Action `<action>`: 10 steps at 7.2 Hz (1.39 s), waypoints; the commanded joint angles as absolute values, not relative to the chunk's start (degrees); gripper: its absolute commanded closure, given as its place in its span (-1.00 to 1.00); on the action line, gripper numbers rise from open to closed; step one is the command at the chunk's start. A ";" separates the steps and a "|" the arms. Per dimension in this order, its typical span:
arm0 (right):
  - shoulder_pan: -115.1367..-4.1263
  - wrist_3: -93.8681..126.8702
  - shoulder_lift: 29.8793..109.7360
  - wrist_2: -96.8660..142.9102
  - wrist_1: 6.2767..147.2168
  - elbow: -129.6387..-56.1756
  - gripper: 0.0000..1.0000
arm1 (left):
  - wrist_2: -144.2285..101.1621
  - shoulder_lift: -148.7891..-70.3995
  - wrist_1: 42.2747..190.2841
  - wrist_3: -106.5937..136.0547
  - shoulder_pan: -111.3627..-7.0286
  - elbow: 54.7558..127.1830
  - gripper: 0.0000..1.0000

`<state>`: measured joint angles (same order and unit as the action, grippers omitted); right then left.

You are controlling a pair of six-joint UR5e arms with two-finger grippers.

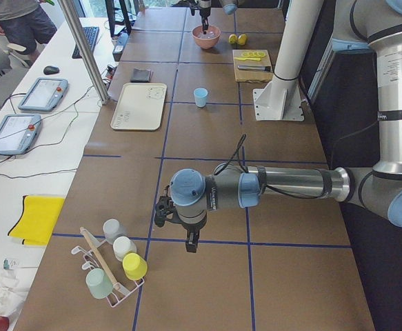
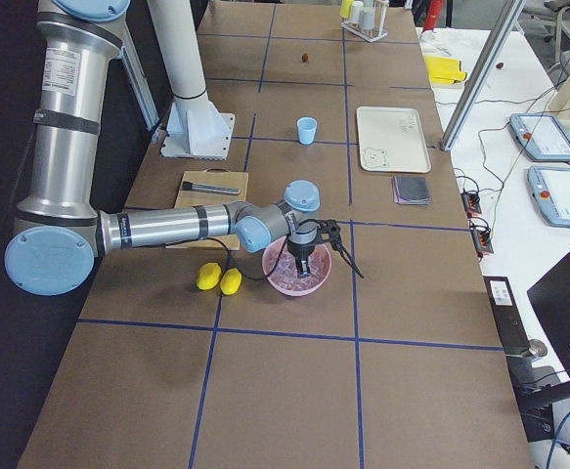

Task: Put ice and strawberries in cup
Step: 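Lower the right gripper into the bowl and grasp another ice cube, then carry the ice cube with the right gripper over the blue cup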

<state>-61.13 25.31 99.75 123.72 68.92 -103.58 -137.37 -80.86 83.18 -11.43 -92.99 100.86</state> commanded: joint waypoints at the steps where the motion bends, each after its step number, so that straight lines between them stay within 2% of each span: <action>1: -63.88 25.31 99.41 124.62 69.17 -105.19 0.94 | -137.37 -80.86 83.23 -11.43 -92.99 100.90 -1.00; 3: -64.86 26.01 96.61 124.98 72.05 -108.36 0.95 | -137.37 -80.86 83.23 -11.43 -92.99 100.99 -1.00; 6: -63.82 28.21 81.43 125.16 87.16 -110.48 1.00 | -137.46 -80.95 83.23 -11.43 -92.99 100.90 -1.00; 10: -49.61 50.29 65.27 122.54 91.55 -110.83 1.00 | -137.46 -81.03 83.23 -11.43 -93.08 100.99 -1.00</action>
<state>-54.20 42.82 71.01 124.00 88.75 -110.78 -137.46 -80.98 83.21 -11.43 -93.01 100.96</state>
